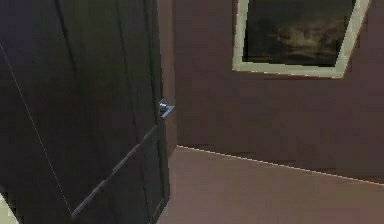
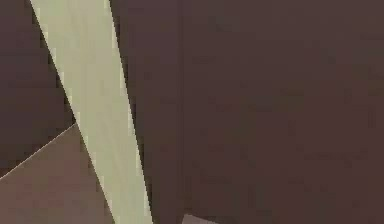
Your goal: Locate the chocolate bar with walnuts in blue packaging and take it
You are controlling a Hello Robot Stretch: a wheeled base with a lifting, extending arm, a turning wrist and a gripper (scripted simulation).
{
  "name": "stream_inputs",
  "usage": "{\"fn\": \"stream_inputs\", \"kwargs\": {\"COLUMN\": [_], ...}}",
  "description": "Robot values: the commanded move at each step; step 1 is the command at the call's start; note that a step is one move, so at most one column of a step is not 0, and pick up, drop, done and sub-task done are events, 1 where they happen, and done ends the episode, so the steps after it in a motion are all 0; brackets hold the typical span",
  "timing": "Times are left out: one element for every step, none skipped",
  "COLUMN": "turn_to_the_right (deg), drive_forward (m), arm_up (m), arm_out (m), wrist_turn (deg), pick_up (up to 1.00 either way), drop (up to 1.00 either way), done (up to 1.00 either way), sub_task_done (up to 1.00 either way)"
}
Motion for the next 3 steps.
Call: {"fn": "stream_inputs", "kwargs": {"turn_to_the_right": [30.0,0.0,45.0], "drive_forward": [0.0,0.45,0.0], "arm_up": [0.0,0.0,0.0], "arm_out": [0.0,0.0,0.0], "wrist_turn": [0.0,0.0,0.0], "pick_up": [0.0,0.0,0.0], "drop": [0.0,0.0,0.0], "done": [0.0,0.0,0.0], "sub_task_done": [0.0,0.0,0.0]}}
